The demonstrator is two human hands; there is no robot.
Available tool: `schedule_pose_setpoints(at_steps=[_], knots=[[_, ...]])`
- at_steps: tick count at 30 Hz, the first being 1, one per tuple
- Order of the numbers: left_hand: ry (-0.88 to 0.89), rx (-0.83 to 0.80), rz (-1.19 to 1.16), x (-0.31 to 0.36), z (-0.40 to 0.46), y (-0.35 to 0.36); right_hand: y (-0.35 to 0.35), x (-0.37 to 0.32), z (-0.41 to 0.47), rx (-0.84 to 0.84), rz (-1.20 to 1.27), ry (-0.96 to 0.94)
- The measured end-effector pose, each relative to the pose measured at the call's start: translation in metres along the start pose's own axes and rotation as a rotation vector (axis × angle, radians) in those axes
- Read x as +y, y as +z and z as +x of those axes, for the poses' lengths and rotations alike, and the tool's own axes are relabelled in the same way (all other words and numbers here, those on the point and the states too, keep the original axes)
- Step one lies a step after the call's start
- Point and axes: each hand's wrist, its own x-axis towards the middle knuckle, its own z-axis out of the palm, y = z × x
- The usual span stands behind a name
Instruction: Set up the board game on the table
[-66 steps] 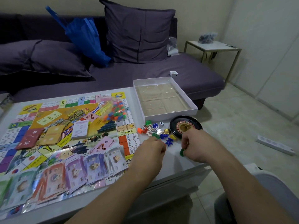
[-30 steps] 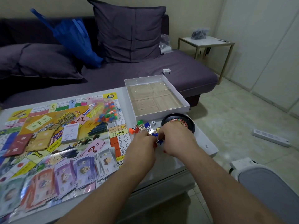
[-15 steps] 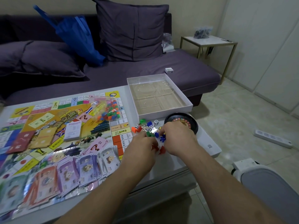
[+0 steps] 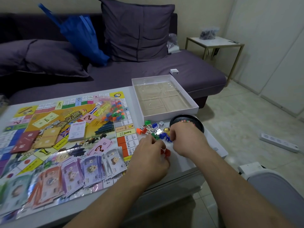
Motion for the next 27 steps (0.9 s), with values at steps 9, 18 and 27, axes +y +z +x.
schedule_pose_setpoints(at_steps=[9, 18, 27], knots=[[0.085, 0.051, 0.074, 0.000, 0.000, 0.005, 0.012, -0.005, 0.008, 0.086, -0.012, -0.072], [0.264, 0.099, 0.274, -0.003, 0.002, 0.012, 0.012, -0.004, 0.004, 0.084, -0.054, -0.077], [0.217, 0.133, 0.161, -0.005, -0.001, 0.007, 0.016, -0.002, 0.006, 0.047, -0.001, -0.097]])
